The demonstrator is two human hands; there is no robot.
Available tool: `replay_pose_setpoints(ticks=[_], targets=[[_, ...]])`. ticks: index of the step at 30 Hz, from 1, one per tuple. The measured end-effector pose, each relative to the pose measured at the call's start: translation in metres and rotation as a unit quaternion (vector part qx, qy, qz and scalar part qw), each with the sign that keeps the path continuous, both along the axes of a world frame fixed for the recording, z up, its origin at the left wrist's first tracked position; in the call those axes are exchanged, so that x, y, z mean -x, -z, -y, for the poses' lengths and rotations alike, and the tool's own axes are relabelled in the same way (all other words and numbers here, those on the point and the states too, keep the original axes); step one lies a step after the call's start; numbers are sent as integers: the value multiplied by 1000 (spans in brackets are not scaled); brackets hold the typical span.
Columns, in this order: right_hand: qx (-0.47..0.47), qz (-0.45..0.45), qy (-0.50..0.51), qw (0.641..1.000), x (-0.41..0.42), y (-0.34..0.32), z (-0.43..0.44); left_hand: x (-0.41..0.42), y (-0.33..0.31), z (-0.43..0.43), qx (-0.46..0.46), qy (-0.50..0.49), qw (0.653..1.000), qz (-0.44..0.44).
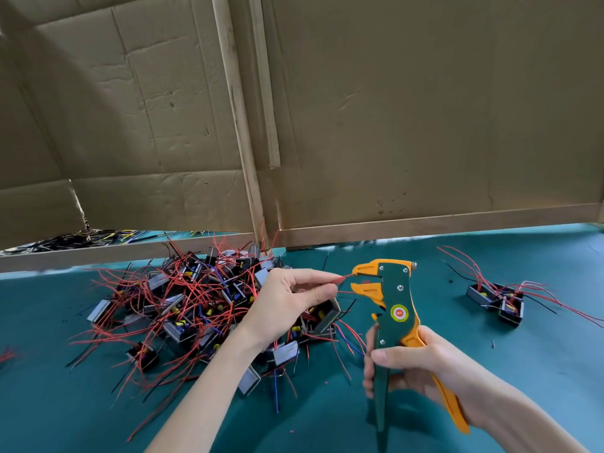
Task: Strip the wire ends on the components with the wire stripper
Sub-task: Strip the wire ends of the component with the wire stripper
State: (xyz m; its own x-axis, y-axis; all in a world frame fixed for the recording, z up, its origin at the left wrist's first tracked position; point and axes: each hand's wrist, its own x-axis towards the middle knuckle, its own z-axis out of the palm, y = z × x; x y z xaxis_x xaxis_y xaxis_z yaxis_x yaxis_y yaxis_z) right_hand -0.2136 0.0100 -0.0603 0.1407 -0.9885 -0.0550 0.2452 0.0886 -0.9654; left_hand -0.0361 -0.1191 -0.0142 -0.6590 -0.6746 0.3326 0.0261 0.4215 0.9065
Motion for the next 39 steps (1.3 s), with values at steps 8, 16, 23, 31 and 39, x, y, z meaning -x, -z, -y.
replay_pose_setpoints(ticks=[8, 16, 23, 31, 39], targets=[[12, -3, -10, 1000, 1, -2, -2, 1, -2, -4, 4, -3, 1000, -1], [18, -21, -11, 1000, -3, -5, -6, 1, -7, -7, -17, 7, 1000, 9], [9, -37, 14, 999, -9, -8, -10, -1, -11, -6, -24, 11, 999, 25], [-16, -96, 158, 983, -27, -1, -10, -1, -10, -5, -22, 10, 999, 49], [-44, 111, 59, 991, -17, -2, -2, 3, -21, -4, 27, -146, 988, -35]])
